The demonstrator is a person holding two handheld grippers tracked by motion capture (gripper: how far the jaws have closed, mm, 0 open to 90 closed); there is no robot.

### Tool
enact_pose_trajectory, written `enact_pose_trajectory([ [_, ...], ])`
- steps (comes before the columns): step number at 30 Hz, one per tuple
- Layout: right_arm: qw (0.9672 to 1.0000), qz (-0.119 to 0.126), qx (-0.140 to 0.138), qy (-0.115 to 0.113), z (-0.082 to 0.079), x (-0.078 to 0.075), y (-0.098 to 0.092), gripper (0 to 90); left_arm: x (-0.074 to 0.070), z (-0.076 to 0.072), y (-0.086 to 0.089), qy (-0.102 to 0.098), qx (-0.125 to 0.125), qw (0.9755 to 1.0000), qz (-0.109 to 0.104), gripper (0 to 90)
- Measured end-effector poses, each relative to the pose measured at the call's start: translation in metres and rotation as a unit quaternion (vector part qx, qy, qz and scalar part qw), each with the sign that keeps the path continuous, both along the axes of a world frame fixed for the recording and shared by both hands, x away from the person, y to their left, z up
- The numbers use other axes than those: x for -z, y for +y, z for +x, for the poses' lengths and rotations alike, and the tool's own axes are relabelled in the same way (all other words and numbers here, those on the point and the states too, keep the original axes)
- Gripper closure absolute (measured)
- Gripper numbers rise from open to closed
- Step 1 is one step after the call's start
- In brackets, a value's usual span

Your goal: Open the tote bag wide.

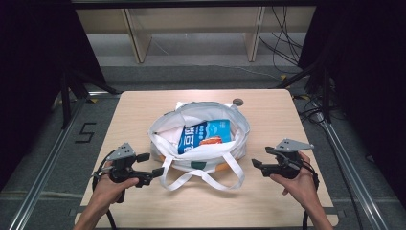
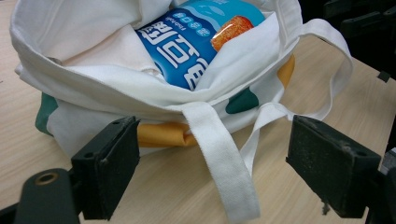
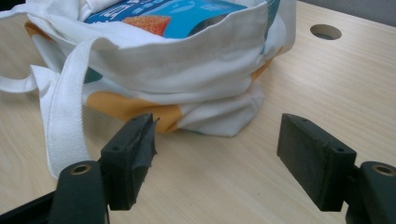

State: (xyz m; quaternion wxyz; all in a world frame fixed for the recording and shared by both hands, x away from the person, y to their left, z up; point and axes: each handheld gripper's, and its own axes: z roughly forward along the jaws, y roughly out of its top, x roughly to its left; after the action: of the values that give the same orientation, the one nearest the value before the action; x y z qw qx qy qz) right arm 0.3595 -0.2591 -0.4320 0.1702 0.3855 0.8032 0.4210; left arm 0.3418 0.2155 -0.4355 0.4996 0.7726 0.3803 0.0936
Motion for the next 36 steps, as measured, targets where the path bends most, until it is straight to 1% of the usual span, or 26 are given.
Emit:
enact_pose_trajectory([
  [4,1.0,0.007,0.001,0.002,-0.005,0.005,0.001,28.9,0.003,-0.005,0.0,-0.004,0.006,1.0,0.0,16.1],
  [5,1.0,-0.003,-0.002,-0.006,-0.006,0.007,0.0,28.9,0.004,-0.007,0.0,-0.008,0.003,1.0,0.003,16.2],
  [6,1.0,-0.003,-0.002,-0.006,-0.006,0.007,0.0,28.9,0.005,-0.008,0.0,-0.01,0.0,1.0,0.002,16.2],
  [7,1.0,0.002,-0.006,-0.002,-0.007,0.008,0.0,28.9,0.005,-0.01,0.0,-0.009,-0.005,0.9999,0.004,16.2],
  [8,1.0,0.006,0.001,0.005,-0.01,0.009,0.001,28.9,0.006,-0.01,0.002,-0.013,0.001,0.9999,0.005,16.2],
  [9,1.0,0.001,0.0,0.008,-0.012,0.01,-0.001,28.9,0.006,-0.012,0.002,-0.011,-0.001,0.9999,0.001,16.2],
  [11,1.0,0.007,0.003,0.006,-0.015,0.012,-0.001,28.9,0.008,-0.014,0.003,-0.013,-0.005,0.9999,-0.005,16.2],
  [12,1.0,0.007,0.003,0.006,-0.015,0.012,-0.001,28.9,0.008,-0.015,0.004,-0.017,-0.005,0.9998,-0.002,16.2],
  [13,1.0,-0.002,-0.003,-0.001,-0.015,0.013,-0.004,28.9,0.009,-0.016,0.005,-0.015,-0.006,0.9999,-0.004,16.2],
  [14,1.0,0.001,0.0,-0.003,-0.017,0.014,-0.004,28.8,0.011,-0.018,0.004,-0.014,-0.008,0.9998,-0.011,16.2],
  [15,1.0,0.003,0.003,0.006,-0.019,0.015,-0.004,28.8,0.012,-0.019,0.005,-0.011,-0.008,0.9999,-0.006,16.2],
  [18,1.0,0.003,0.0,0.001,-0.023,0.02,-0.006,28.1,0.017,-0.022,0.005,-0.009,-0.001,1.0,-0.005,16.2],
  [19,0.9999,0.005,-0.001,0.013,-0.027,0.022,-0.006,26.9,0.021,-0.025,0.004,-0.006,-0.001,1.0,-0.002,16.2],
  [20,0.9999,0.005,-0.001,0.013,-0.027,0.022,-0.006,26.9,0.021,-0.025,0.004,-0.006,-0.001,1.0,-0.002,16.2],
  [21,0.9999,0.009,-0.005,0.006,-0.027,0.024,-0.006,26.6,0.023,-0.027,0.003,-0.001,-0.005,1.0,0.0,16.2],
  [22,0.9999,0.011,-0.001,0.013,-0.03,0.025,-0.005,26.4,0.024,-0.029,0.003,-0.001,-0.006,1.0,0.006,16.2],
  [23,0.9999,-0.002,-0.011,0.0,-0.03,0.026,-0.007,26.3,0.027,-0.03,0.002,-0.002,0.001,1.0,0.002,16.2],
  [24,0.9999,0.006,-0.001,0.013,-0.033,0.027,-0.005,26.3,0.028,-0.032,0.001,0.001,-0.001,1.0,0.007,16.2],
  [25,0.9999,0.002,-0.007,0.013,-0.036,0.029,-0.006,26.2,0.029,-0.032,0.002,0.0,0.006,0.9999,0.01,16.2],
  [26,0.9999,0.002,-0.007,0.013,-0.036,0.029,-0.006,26.2,0.031,-0.035,0.0,0.006,0.0,1.0,0.0,16.2],
  [27,0.9999,-0.003,-0.009,0.006,-0.036,0.03,-0.007,26.2,0.033,-0.036,0.0,0.009,-0.001,1.0,-0.001,16.2],
  [30,0.9998,-0.005,-0.006,0.017,-0.042,0.032,-0.006,26.1,0.038,-0.04,-0.002,0.004,0.005,0.9999,0.009,16.2],
  [32,0.9998,-0.009,-0.01,0.014,-0.045,0.034,-0.006,26.2,0.042,-0.043,-0.003,0.005,0.009,0.9997,0.02,16.2],
  [33,0.9998,-0.014,-0.017,0.002,-0.046,0.036,-0.007,26.0,0.044,-0.045,-0.003,0.008,0.008,0.9996,0.026,16.2],
  [34,0.9998,-0.014,-0.017,0.002,-0.046,0.036,-0.007,26.0,0.045,-0.046,-0.005,0.005,0.013,0.9996,0.026,16.2],
  [36,0.9997,-0.014,-0.02,-0.001,-0.049,0.038,-0.007,26.0,0.048,-0.05,-0.006,0.011,0.007,0.9994,0.031,16.2],
])
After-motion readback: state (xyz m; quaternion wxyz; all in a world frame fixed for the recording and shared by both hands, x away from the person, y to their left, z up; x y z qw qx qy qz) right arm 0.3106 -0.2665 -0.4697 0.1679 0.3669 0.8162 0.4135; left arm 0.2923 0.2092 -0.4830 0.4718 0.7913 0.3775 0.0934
